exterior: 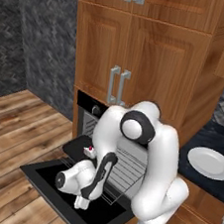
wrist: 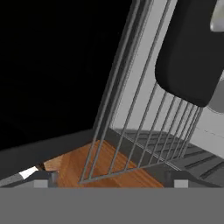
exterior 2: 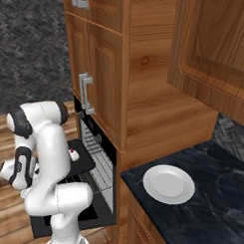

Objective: Take the baked cake out of the oven and place it on the plate for cooling. Then close the oven door.

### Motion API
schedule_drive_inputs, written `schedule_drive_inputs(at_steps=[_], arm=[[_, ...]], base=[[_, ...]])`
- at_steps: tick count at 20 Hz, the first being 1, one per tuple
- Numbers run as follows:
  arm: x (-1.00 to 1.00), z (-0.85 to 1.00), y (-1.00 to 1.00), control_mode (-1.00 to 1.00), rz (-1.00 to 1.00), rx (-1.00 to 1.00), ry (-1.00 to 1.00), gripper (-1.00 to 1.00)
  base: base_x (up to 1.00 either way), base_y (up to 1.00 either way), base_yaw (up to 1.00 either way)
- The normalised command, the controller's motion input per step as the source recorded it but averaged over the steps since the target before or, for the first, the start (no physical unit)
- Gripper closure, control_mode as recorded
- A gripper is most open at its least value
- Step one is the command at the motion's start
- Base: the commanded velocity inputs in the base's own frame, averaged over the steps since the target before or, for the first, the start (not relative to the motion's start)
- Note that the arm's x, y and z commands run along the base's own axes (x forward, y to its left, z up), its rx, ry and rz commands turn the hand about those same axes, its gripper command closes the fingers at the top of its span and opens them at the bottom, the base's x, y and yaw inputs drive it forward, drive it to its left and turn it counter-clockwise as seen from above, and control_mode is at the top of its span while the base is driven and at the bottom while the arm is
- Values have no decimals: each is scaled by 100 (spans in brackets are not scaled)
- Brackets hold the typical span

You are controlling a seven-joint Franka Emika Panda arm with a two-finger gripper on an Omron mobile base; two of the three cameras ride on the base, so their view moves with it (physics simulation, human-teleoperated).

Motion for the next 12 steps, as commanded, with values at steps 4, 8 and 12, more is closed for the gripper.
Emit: schedule_drive_inputs(at_steps=[4,8,12], arm=[[-16,100,-15,-100,0,16,-30,-100],[4,100,-3,-100,0,13,-15,-100],[35,100,0,-100,0,16,-2,-100]], base=[[0,0,0],[0,0,0],[0,0,0]])
